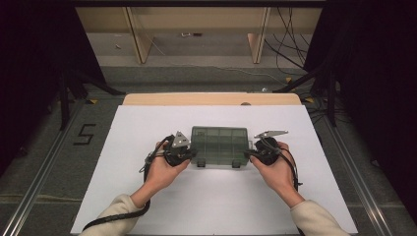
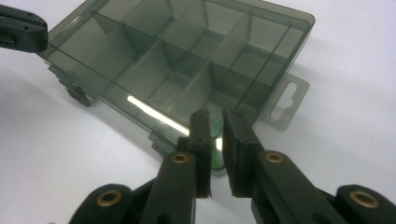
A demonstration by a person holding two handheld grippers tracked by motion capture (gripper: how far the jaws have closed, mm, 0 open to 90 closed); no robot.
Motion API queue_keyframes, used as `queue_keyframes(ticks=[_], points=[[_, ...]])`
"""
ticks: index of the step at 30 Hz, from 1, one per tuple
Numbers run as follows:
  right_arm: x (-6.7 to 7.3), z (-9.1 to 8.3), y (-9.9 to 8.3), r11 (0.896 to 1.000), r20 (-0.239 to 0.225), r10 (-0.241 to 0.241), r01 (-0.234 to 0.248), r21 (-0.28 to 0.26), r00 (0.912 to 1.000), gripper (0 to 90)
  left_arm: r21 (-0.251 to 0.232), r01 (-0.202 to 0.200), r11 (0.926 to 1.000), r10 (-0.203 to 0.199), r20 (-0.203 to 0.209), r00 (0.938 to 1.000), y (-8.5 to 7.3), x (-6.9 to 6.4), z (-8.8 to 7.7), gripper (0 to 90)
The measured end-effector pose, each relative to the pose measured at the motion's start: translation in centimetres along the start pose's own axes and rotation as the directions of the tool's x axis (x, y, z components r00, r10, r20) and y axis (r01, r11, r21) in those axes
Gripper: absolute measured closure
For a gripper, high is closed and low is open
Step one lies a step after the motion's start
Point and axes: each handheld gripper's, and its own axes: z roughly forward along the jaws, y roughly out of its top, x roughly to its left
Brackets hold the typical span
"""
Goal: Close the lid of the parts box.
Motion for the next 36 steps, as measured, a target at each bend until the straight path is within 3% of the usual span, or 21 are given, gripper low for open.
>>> queue_keyframes(ticks=[2,3,7,8,10,16,18,19,24,25,27,29,31,32,33,34,36], points=[[-0.1,-0.1,-0.2,0.999,0.006,-0.012,0.012,-0.035,0.9999,78.0,-0.023,0.004,0.9997,-0.005,-0.008,1.0,0.0,0.0,-0.3,79.2],[-0.1,-0.4,-0.2,1.0,0.002,-0.014,0.014,-0.019,0.9999,76.0,-0.039,0.001,0.9992,-0.002,-0.01,0.9999,0.0,0.0,-0.4,77.3],[-0.2,-1.0,-0.5,0.996,-0.007,-0.011,0.01,-0.089,0.9999,67.6,-0.09,0.02,0.9958,-0.022,-0.022,0.9995,0.2,-0.1,-1.4,65.9],[-0.2,-1.1,-0.5,0.994,-0.021,-0.008,0.006,-0.112,0.9997,66.0,-0.105,0.004,0.9944,-0.006,-0.024,0.9997,0.2,0.0,-1.6,63.3],[-0.1,-1.6,-0.7,0.99,-0.027,-0.001,-0.003,-0.143,0.9996,61.5,-0.141,0.03,0.9896,-0.031,-0.008,0.9995,0.2,-0.2,-1.9,55.4],[0.1,-2.8,-1.3,0.972,-0.055,-0.019,0.006,-0.234,0.9983,53.1,-0.211,0.031,0.9769,-0.032,0.001,0.9995,-0.3,-0.7,-3.4,39.7],[0.2,-3.4,-1.5,0.973,-0.051,-0.037,0.025,-0.23,0.998,51.2,-0.219,0.018,0.9757,-0.02,-0.005,0.9998,-0.5,-0.8,-4.0,35.4],[0.3,-3.3,-1.7,0.965,-0.06,-0.044,0.027,-0.259,0.9973,50.4,-0.227,0.028,0.9734,-0.028,0.001,0.9996,-0.7,-0.9,-4.3,34.5],[0.5,-4.2,-2.4,0.953,-0.064,-0.076,0.053,-0.297,0.9951,46.0,-0.247,0.034,0.9683,-0.03,0.022,0.9993,-1.4,-1.2,-5.8,29.4],[0.6,-4.5,-2.5,0.957,-0.064,-0.079,0.057,-0.285,0.9948,46.0,-0.248,0.033,0.9682,-0.029,0.02,0.9994,-1.5,-1.3,-6.2,29.2],[0.7,-4.6,-2.9,0.95,-0.077,-0.089,0.062,-0.305,0.993,45.8,-0.253,0.036,0.9668,-0.032,0.018,0.9993,-1.8,-1.4,-6.8,28.9],[0.9,-5.0,-3.2,0.951,-0.087,-0.088,0.058,-0.303,0.9923,45.1,-0.259,0.034,0.9652,-0.031,0.013,0.9994,-2.1,-1.5,-7.3,28.7],[0.9,-5.1,-3.5,0.946,-0.075,-0.104,0.076,-0.316,0.9917,44.4,-0.265,0.035,0.9637,-0.034,0.009,0.9994,-2.4,-1.5,-7.9,28.5],[1.1,-5.3,-3.7,0.951,-0.093,-0.094,0.062,-0.304,0.9912,43.9,-0.269,0.029,0.9628,-0.028,0.005,0.9996,-2.5,-1.5,-8.2,28.3],[1.0,-5.4,-3.8,0.947,-0.074,-0.113,0.085,-0.311,0.9908,43.4,-0.267,0.029,0.9632,-0.03,-0.002,0.9995,-2.7,-1.5,-8.5,28.2],[1.1,-5.7,-3.9,0.95,-0.083,-0.103,0.073,-0.303,0.9912,42.3,-0.271,0.023,0.9623,-0.026,-0.005,0.9997,-2.9,-1.5,-8.8,28.2],[1.2,-5.8,-4.2,0.942,-0.084,-0.118,0.085,-0.325,0.9895,41.9,-0.273,0.027,0.9618,-0.029,-0.006,0.9996,-3.3,-1.5,-9.4,28.2]])
